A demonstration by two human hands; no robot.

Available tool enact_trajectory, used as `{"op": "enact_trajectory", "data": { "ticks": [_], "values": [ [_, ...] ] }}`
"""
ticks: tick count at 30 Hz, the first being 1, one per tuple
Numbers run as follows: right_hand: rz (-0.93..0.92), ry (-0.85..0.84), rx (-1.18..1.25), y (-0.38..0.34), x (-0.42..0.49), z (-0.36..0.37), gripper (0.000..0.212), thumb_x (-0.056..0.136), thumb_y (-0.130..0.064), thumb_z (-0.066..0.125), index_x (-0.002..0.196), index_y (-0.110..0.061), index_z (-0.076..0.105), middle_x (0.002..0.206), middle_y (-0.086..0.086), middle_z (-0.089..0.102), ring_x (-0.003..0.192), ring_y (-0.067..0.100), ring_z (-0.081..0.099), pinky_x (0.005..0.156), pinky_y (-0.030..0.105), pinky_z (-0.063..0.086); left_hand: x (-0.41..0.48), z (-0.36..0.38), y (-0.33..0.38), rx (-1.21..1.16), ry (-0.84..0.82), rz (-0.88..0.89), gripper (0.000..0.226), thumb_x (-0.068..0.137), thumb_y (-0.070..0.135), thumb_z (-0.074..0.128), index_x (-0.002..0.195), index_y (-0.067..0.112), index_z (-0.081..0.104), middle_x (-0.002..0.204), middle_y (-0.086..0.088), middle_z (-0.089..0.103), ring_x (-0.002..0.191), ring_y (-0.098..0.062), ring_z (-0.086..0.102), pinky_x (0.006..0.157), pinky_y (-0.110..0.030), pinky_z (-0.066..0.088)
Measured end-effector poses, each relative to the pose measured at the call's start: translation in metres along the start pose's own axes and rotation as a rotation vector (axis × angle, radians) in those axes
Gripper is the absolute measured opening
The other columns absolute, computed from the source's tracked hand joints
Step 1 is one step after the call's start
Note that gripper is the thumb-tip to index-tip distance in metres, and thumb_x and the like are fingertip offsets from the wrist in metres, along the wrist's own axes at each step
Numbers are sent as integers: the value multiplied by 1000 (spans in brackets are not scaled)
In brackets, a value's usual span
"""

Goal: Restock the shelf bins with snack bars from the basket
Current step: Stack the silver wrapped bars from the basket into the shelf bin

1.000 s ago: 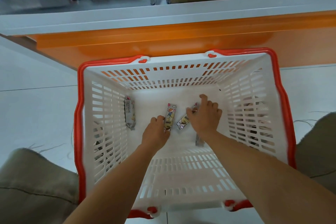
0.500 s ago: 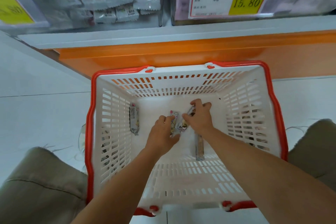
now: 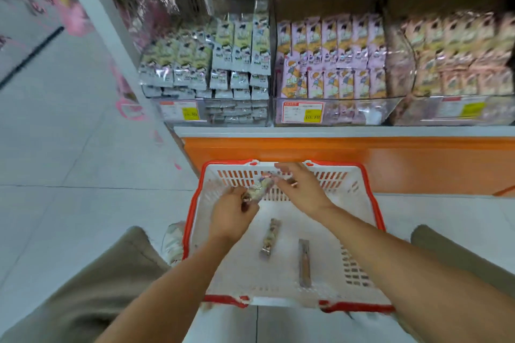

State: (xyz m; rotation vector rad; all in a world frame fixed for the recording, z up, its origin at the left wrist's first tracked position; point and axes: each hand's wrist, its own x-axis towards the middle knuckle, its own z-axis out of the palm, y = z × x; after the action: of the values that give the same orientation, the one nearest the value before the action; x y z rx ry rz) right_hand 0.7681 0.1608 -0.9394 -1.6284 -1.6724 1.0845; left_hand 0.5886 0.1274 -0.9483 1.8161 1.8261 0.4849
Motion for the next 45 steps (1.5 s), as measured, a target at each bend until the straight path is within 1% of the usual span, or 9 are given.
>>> {"op": "enact_trajectory", "data": {
  "ticks": [6, 11, 17, 22, 30, 34, 38, 42, 45],
  "values": [
    [-326, 131, -36, -85, -14, -41, 19, 97, -17, 55, 113, -14, 66, 109, 1, 60, 87, 4, 59, 71, 5, 42, -29, -88, 39, -9, 414, 60, 18, 87, 32, 60, 79, 26, 45, 80, 6, 44, 69, -15, 42, 58, -30, 25],
    [-520, 244, -109, -146, -5, -67, 18, 98, -22, 51, 110, -18, 64, 103, -6, 53, 88, 6, 54, 78, 25, 46, -11, -150, 79, -47, 602, 72, 17, 89, 35, 56, 84, 19, 52, 80, 2, 48, 68, -17, 45, 53, -30, 25],
    [-631, 295, -294, -184, 24, -80, 27, 96, -24, 54, 122, -18, 60, 125, -1, 51, 120, 17, 46, 102, 37, 38, 45, -202, 103, -59, 617, -21, 49, 88, 42, 59, 57, 16, 31, 50, 0, 33, 47, -19, 31, 47, -28, 17],
    [-566, 231, -453, -192, 54, -91, 48, 97, -28, 54, 144, -24, 43, 154, -1, 31, 142, 19, 25, 115, 41, 18, 94, -212, 98, 3, 567, -119, 44, 84, 47, 61, 59, 20, 37, 57, -6, 46, 54, -23, 40, 53, -27, 31],
    [-557, 148, -723, -192, 100, -81, 65, 96, -41, 53, 153, -24, 26, 163, -1, 12, 149, 18, 12, 118, 38, 7, 132, -200, 96, 59, 493, -89, 46, 89, 55, 57, 59, 26, 36, 69, -7, 58, 66, -27, 54, 64, -36, 50],
    [-569, 161, -740, -190, 107, -75, 63, 96, -43, 52, 151, -24, 30, 162, 1, 17, 148, 20, 14, 118, 38, 8, 139, -190, 87, 89, 486, -16, 47, 98, 43, 35, 89, 9, 66, 107, -18, 62, 104, -38, 50, 87, -45, 41],
    [-587, 174, -738, -187, 110, -72, 60, 95, -43, 53, 149, -24, 34, 160, 1, 21, 147, 21, 17, 117, 37, 8, 135, -189, 89, 145, 436, 10, 40, 101, 28, 32, 123, 11, 60, 129, -15, 48, 121, -32, 33, 101, -42, 24],
    [-692, 239, -620, -181, 102, -73, 50, 94, -35, 55, 141, -19, 47, 154, 5, 35, 142, 24, 29, 115, 41, 15, 125, -181, 84, 114, 555, 79, 39, 99, 32, 36, 132, 19, 53, 130, -11, 41, 123, -30, 29, 101, -40, 19],
    [-866, 372, -518, -166, 84, -72, 33, 92, -19, 54, 124, -13, 60, 126, 5, 58, 121, 23, 48, 103, 39, 32, 98, -165, 83, 73, 749, 279, 37, 90, 22, 42, 124, 13, 53, 120, -12, 44, 115, -28, 36, 96, -38, 25]
  ]
}}
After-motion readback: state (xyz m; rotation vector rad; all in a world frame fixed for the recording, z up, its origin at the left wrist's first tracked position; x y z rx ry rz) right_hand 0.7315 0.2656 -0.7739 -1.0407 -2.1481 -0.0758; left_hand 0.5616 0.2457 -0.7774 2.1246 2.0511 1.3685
